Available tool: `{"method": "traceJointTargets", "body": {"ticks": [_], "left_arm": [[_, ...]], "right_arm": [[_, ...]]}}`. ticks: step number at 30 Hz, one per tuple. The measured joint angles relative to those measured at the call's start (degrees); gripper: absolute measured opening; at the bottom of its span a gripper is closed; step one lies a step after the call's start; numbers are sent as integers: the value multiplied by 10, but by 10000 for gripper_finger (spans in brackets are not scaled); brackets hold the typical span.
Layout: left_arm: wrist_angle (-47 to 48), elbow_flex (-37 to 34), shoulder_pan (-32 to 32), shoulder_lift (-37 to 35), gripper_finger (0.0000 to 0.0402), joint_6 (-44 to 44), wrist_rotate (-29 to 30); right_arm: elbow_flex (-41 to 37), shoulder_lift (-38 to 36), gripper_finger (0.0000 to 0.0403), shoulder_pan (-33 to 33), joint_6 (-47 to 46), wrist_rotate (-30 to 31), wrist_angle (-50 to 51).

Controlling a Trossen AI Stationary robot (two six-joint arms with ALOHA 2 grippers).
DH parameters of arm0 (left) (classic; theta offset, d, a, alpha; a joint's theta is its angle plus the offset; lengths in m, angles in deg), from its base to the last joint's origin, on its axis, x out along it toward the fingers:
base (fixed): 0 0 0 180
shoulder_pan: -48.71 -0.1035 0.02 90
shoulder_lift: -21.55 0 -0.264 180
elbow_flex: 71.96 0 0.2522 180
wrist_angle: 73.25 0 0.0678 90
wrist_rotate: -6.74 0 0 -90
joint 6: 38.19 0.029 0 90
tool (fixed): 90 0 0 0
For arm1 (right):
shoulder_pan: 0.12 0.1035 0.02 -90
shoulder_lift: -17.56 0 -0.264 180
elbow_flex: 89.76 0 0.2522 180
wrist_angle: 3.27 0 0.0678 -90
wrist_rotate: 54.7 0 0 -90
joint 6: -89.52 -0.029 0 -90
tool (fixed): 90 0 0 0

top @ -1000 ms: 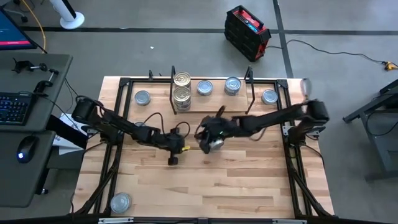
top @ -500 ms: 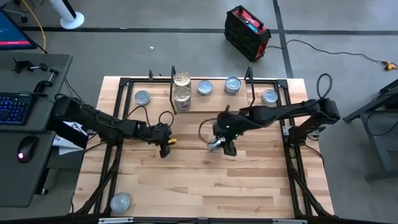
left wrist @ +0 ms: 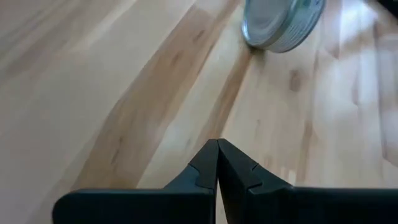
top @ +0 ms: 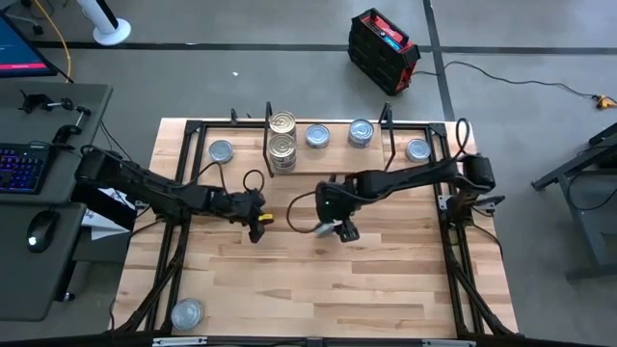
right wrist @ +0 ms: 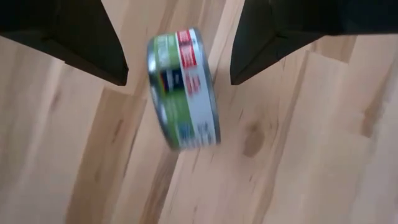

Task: Stack canned seafood by type on shelf
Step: Put the green white tuna can on the shelf

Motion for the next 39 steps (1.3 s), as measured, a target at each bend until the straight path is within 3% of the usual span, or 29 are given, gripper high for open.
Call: {"method": "traceJointTargets", "body": {"ticks": [5, 11, 18, 22, 29, 34, 39], "left_arm": [[-3, 10, 5, -22, 0, 13, 0], [92, 74, -21, -118, 0, 142, 21], [255, 184, -57, -227, 0, 273, 116], [273, 227, -73, -264, 0, 333, 138], [272, 255, -109, -283, 0, 410, 139], [306, 255, -132, -277, 0, 400, 137], [373, 254, -135, -267, 0, 352, 119]], "right_arm": [[0, 21, 275, 1, 2, -1, -8], [0, 43, 254, 3, -3, 14, -50], [-1, 46, 151, 12, -38, 6, -87], [-1, 46, 88, 22, -59, -12, -85], [-1, 35, 7, 38, -187, -29, -82], [-1, 24, 28, 41, -261, -29, -81], [-1, 16, 52, 42, -269, -50, -80]]}}
